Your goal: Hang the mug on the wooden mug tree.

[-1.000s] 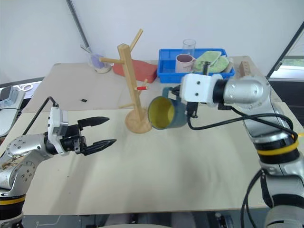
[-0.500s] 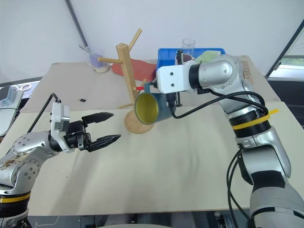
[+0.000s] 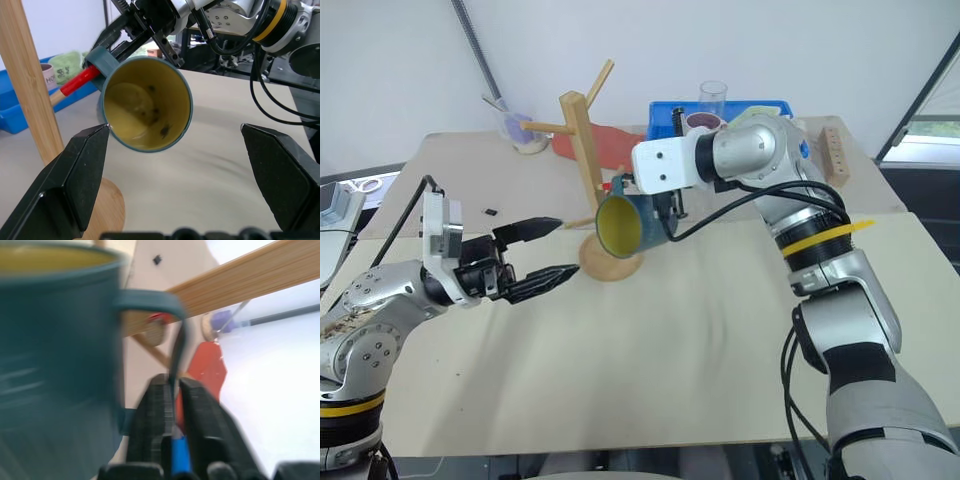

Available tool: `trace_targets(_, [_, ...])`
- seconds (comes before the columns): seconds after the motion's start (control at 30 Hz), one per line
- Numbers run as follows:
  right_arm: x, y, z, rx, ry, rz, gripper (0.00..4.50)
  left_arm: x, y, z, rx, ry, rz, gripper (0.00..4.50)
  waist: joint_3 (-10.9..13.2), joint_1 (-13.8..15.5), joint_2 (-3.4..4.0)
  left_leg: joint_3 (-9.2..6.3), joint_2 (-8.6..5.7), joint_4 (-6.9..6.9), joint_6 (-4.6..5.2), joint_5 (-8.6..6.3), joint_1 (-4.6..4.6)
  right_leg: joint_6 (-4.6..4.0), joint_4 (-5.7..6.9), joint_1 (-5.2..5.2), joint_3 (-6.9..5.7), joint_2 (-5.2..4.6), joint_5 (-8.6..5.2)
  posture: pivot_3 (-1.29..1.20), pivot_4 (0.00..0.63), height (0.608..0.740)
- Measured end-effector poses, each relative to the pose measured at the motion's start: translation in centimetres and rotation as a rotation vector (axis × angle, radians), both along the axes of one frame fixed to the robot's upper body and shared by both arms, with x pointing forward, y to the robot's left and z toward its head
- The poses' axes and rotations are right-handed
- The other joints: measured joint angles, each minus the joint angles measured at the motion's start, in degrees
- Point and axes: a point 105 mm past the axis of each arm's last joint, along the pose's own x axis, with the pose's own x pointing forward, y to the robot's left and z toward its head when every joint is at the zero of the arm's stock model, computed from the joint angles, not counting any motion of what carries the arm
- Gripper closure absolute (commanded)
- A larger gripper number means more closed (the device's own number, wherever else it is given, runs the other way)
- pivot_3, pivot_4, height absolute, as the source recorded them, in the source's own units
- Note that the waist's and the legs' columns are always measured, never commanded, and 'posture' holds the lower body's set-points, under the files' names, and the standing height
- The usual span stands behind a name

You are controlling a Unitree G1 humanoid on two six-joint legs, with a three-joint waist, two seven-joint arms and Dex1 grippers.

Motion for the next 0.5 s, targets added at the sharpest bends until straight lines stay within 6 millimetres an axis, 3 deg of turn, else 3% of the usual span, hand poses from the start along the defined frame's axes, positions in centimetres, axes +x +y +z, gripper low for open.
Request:
trace_targets(0.27, [-0.1, -0.3, 0.6, 0.014, -0.023, 0.009, 0.03, 0.4, -0.2, 0.4, 0.004, -0.006, 0.018, 0.00, 0.01, 0.08, -0.01, 0.00, 0.00, 0.00, 0.00, 0.00, 0.00, -0.01, 0.00, 0.01, 0.00, 0.00, 0.00, 0.00, 0.150, 0.740])
trace_targets(0.5, [-2.1, -3.9, 1.9, 0.076, 0.088, -0.019, 0.03, 1.8, 1.7, -0.3, 0.156, -0.008, 0.135, 0.00, 0.02, 0.25, -0.04, 0.01, 0.00, -0.01, -0.03, -0.02, 0.02, -0.11, -0.02, 0.03, 0.00, -0.01, -0.07, 0.00, 0.150, 0.740])
